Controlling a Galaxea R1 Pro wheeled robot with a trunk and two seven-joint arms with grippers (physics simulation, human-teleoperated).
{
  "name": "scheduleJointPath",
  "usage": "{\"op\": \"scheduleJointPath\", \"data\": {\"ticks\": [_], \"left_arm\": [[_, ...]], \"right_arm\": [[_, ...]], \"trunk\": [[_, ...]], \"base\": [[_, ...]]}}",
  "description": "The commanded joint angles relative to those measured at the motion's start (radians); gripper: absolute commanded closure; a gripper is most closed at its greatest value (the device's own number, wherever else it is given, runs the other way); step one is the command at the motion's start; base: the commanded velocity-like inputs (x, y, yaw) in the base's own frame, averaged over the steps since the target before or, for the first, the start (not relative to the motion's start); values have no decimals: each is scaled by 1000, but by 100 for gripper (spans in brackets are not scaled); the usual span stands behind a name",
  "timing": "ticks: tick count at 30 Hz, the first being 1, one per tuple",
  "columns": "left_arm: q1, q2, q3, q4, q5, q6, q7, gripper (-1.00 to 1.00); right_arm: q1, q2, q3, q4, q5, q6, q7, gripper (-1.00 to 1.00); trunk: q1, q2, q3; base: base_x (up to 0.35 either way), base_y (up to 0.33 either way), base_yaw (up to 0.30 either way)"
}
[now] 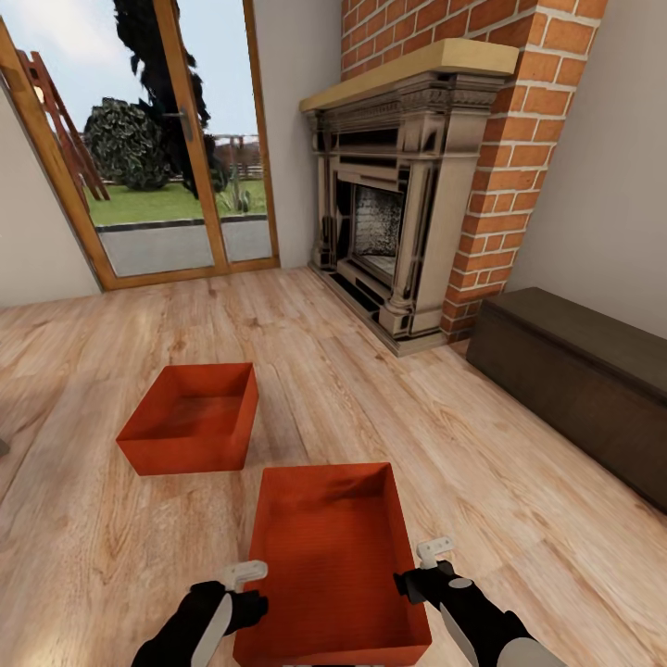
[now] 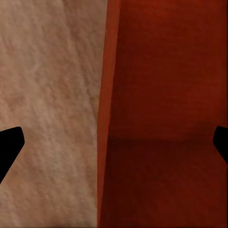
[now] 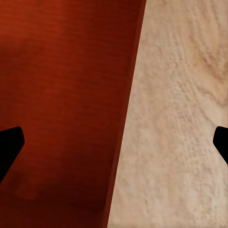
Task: Move the two storage containers from the living room to the garage. In the garage, place one container on the floor and stack the other container on top of it (either order is fine).
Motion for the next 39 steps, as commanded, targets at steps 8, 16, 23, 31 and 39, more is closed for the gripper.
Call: {"op": "scheduleJointPath", "data": {"ticks": [8, 16, 23, 31, 39], "left_arm": [[0, 1, -10, -2, 11, -5, 6, -100], [0, 2, -11, -2, 9, -5, 7, -100], [0, 1, -11, -2, 9, -4, 6, -100], [0, 0, -11, -2, 9, -4, 7, -100], [0, 1, -11, -2, 9, -5, 6, -100]], "right_arm": [[0, 0, 0, -3, 11, 6, 2, -100], [0, 0, 0, -3, 11, 6, 2, -100], [0, 0, 0, -2, 11, 6, 2, -100], [0, 0, 0, -2, 11, 6, 2, -100], [0, 0, 0, -1, 11, 6, 1, -100]], "trunk": [[0, 0, -1], [0, 0, -1], [1, -1, -12], [1, -1, -12], [2, -2, -20]], "base": [[0, 0, 0], [0, 0, 0], [0, 0, 0], [0, 0, 0], [0, 0, 0]]}}
